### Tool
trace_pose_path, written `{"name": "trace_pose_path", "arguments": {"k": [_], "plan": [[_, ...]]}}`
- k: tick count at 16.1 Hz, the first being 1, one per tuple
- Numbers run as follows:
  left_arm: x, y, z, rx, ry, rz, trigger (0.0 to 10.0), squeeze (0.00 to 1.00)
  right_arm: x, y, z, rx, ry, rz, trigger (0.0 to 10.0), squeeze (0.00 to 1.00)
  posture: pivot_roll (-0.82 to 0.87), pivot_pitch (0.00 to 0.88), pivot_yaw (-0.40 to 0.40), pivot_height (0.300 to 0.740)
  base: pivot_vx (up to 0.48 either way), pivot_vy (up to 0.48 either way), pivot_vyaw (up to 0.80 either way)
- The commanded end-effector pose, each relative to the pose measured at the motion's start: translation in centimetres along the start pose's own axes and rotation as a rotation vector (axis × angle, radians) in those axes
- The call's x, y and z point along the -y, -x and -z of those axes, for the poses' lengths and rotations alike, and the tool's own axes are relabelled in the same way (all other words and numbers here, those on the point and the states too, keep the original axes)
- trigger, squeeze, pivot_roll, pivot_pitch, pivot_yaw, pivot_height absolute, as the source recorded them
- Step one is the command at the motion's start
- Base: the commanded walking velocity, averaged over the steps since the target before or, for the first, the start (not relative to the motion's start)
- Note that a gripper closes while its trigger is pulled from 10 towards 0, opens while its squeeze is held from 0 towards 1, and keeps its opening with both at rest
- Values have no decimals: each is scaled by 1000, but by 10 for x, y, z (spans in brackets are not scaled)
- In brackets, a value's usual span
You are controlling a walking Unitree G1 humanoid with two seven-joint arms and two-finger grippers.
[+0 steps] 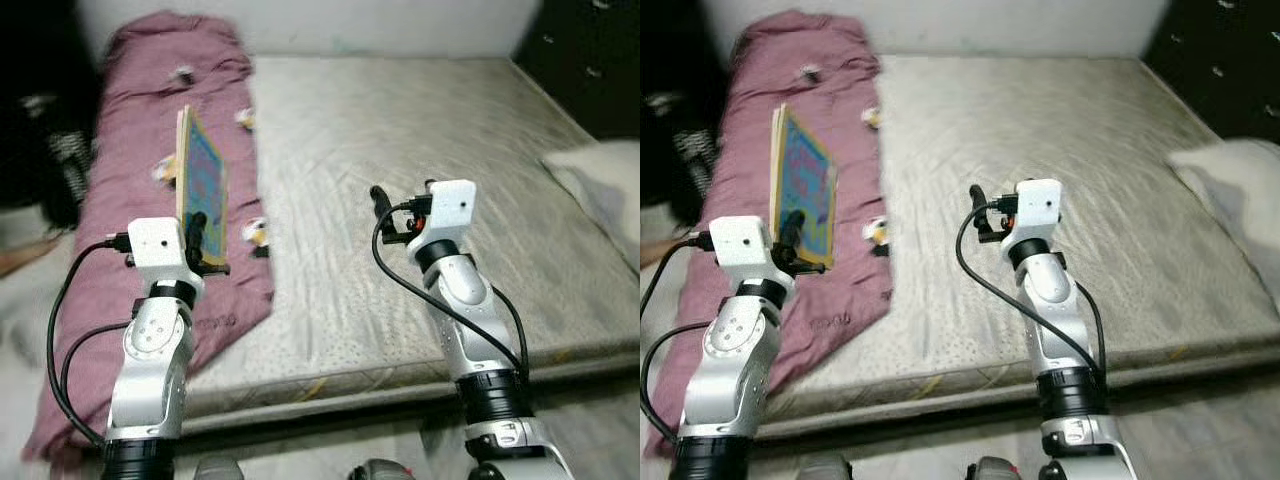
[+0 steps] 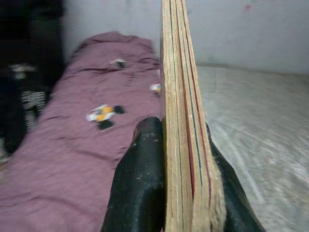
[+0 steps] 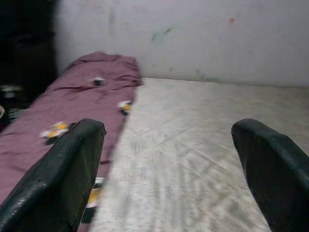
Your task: Clean up the room
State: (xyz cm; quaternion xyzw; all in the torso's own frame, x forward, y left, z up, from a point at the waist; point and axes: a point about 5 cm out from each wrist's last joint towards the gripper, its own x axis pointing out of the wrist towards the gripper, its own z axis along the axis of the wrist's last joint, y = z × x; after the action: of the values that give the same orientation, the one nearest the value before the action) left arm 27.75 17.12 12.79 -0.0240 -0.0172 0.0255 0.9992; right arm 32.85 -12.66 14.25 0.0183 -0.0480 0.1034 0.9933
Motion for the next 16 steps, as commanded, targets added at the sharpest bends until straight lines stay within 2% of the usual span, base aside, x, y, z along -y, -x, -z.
{"name": "trace_pose_path", "arguments": {"k": [1, 6, 9, 13, 16], "plan": [[1, -1, -10, 50, 3, 6, 10000, 0, 0, -2, -1, 3, 3, 6, 10000, 0, -5, 0, -39, 740, 0, 0, 550], [2, -2, -10, 49, 13, 4, 10000, 0, 1, -2, -1, 3, 6, 3, 10000, 0, -9, 0, -42, 740, 0, 0, 94], [3, -2, -9, 48, 18, 4, 10000, 0, 0, -1, -1, 4, 10, -2, 10000, 0, -9, 0, -42, 740, 0, 0, 540], [3, -3, -9, 49, 22, 1, 10000, 0, 0, -2, -1, 2, 9, -6, 10000, 0, -11, 0, -44, 740, 0, -254, 656], [3, -3, -9, 51, 24, -1, 10000, 0, 0, -1, 1, -4, 7, -9, 10000, 0, -11, 0, -44, 740, 0, -271, 302]]}}
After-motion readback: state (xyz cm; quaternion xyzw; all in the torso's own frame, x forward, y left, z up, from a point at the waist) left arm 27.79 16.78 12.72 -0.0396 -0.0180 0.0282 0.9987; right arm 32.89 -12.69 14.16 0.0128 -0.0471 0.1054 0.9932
